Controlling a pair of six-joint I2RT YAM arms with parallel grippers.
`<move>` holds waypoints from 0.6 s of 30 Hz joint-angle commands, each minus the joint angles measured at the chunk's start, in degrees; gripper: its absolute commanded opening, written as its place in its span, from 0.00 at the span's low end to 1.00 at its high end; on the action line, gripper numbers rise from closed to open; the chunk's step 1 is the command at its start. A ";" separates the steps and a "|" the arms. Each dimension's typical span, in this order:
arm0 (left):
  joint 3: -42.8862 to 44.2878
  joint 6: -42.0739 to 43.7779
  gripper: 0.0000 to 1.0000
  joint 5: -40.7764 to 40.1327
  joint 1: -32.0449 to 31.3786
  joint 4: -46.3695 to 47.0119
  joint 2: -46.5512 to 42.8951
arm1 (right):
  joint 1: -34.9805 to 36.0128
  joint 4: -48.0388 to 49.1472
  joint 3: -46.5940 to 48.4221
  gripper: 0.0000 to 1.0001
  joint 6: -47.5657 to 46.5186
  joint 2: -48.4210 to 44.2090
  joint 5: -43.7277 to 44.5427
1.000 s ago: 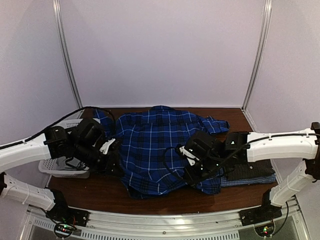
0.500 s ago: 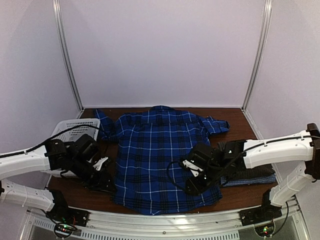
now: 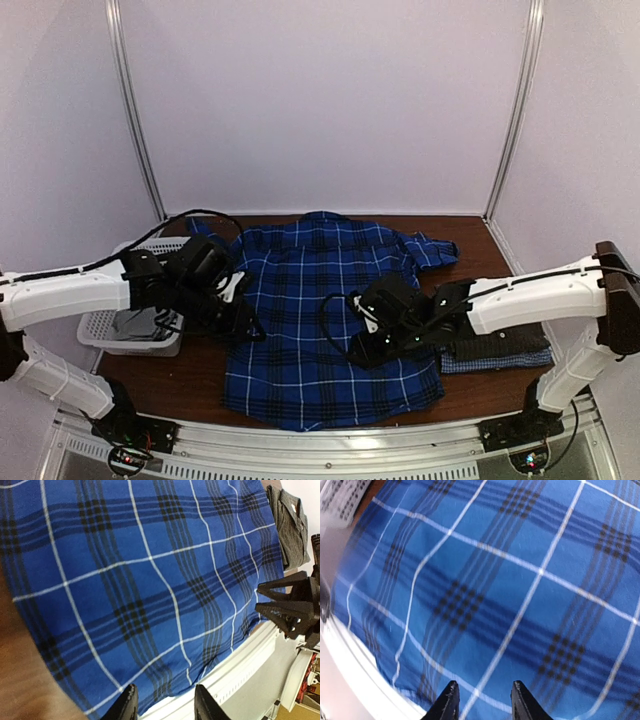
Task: Fold and stack the long sleeve shirts
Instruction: Smooth out the flattened shirt at the center of the board.
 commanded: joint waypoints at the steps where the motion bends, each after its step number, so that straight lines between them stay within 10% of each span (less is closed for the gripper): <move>1: 0.14 0.99 0.38 -1.52 0.79 15.33 6.82 | -0.22 12.70 1.00 0.36 3.86 6.50 4.47; 11: -17.77 -5.41 0.32 -0.64 1.35 28.63 12.29 | 5.17 13.75 -0.17 0.39 5.72 14.22 10.68; 18: -25.08 -9.16 0.32 -8.65 1.79 21.97 5.53 | 11.25 15.15 -0.38 0.40 10.09 14.97 7.84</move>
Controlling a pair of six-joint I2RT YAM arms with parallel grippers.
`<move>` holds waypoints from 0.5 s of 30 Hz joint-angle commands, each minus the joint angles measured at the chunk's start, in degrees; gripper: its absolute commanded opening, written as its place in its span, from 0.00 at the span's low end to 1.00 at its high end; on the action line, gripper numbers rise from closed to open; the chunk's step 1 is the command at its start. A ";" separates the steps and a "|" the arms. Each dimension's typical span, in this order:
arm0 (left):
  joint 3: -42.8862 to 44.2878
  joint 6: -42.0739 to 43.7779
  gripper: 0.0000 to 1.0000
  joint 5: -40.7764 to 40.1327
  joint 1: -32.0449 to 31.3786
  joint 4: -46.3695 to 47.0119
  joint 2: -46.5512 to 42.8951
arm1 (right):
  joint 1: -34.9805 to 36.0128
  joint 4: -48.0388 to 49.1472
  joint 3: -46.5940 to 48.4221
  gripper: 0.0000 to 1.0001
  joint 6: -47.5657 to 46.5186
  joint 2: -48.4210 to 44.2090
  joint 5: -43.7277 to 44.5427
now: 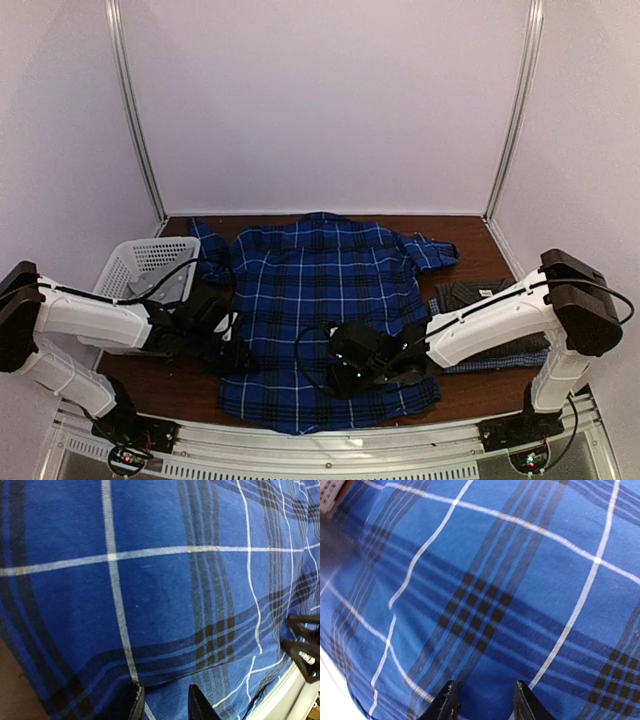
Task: Fold and stack the long sleeve shirts
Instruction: Smooth out the flattened shirt at the center of the board.
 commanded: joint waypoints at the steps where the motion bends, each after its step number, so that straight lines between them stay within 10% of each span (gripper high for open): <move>1: -4.19 -2.80 0.32 -7.21 0.91 -6.68 -3.13 | 3.75 1.72 -0.08 0.40 3.58 0.71 -0.88; 15: -3.61 -0.12 0.32 -11.27 3.83 -15.75 -9.89 | 1.60 -6.21 -10.35 0.44 10.21 -17.31 5.01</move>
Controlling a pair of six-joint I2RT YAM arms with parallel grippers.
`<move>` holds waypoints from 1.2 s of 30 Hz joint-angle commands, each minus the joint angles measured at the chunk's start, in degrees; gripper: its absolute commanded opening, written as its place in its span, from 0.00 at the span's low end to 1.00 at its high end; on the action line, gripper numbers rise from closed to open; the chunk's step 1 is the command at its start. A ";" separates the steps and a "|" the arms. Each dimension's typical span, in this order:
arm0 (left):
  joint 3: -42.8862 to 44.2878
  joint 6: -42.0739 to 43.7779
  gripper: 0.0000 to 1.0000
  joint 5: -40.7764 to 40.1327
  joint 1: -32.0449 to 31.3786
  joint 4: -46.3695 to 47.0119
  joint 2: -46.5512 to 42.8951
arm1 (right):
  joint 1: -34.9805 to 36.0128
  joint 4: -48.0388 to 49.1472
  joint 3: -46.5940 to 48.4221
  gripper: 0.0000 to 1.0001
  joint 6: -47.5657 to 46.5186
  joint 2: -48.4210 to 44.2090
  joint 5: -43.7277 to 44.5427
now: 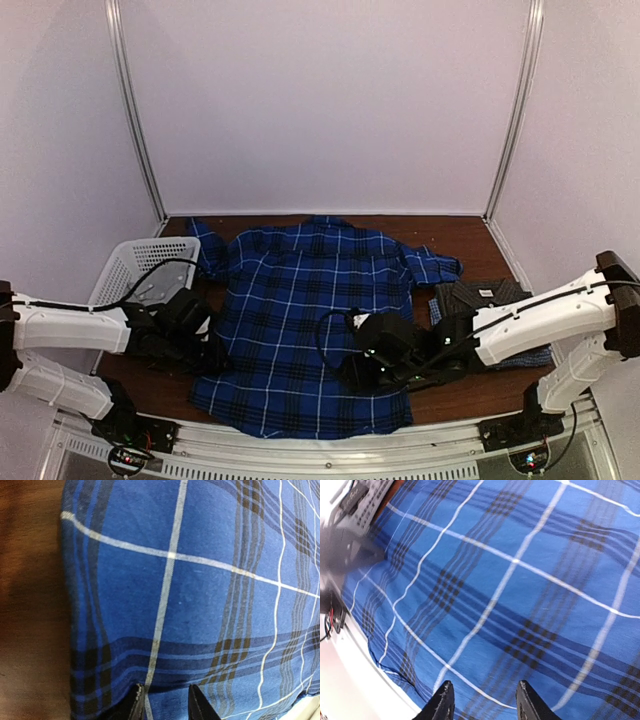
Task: Fold and stack the long sleeve shirts
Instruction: Smooth out the flattened shirt at the center of the board.
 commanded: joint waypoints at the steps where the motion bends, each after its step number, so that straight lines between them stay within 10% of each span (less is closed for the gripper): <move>1: 0.68 1.60 0.32 -2.34 0.46 -5.61 0.38 | -1.06 -3.29 -7.76 0.44 5.64 -5.36 3.08; 10: 5.42 4.38 0.32 -0.86 0.46 -6.15 1.05 | -0.51 -0.47 -24.50 0.42 17.21 -16.14 1.95; 20: 13.33 8.76 0.33 1.31 0.51 -8.08 1.89 | -3.31 -12.46 -12.74 0.53 9.93 -20.98 8.58; 36: 20.39 10.05 0.38 3.72 0.40 -4.94 0.28 | -40.54 -9.56 3.42 0.65 -15.44 -18.25 9.08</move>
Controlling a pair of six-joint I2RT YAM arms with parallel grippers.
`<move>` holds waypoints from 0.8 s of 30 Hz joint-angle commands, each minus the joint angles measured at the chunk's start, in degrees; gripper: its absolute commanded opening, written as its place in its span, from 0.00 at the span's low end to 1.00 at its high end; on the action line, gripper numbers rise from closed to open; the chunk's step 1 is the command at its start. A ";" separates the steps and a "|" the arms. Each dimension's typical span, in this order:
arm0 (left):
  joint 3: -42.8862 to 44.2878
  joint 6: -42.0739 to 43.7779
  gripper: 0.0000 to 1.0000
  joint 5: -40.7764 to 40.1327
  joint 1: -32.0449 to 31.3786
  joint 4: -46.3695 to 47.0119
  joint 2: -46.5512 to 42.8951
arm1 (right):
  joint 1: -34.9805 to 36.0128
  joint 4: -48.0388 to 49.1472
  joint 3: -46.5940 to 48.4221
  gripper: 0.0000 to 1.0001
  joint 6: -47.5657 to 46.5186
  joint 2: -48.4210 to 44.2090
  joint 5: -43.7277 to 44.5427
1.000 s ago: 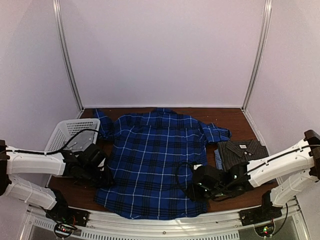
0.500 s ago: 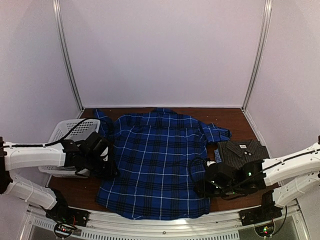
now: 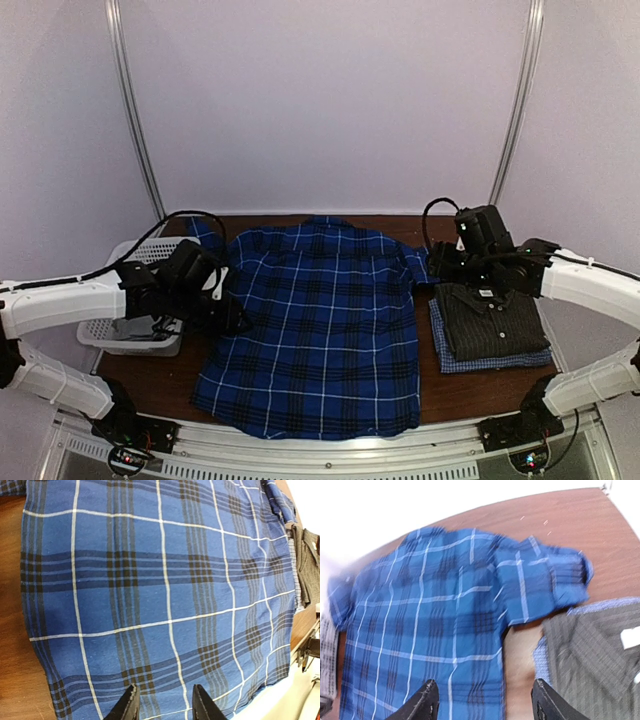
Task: Fold and stack the long sleeve shirts
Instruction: Smooth out the flattened shirt at the center of the board, then pick up the sleeve from the center of the board.
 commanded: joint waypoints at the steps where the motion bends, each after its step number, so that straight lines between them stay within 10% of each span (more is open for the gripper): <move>1: 2.35 0.36 0.38 0.69 0.33 2.73 -1.58 | -7.47 2.62 2.67 0.66 -8.38 3.66 -0.33; 24: -2.28 -3.18 0.37 1.71 -0.15 3.71 -8.30 | -28.78 18.94 10.96 0.63 -16.32 36.70 -15.58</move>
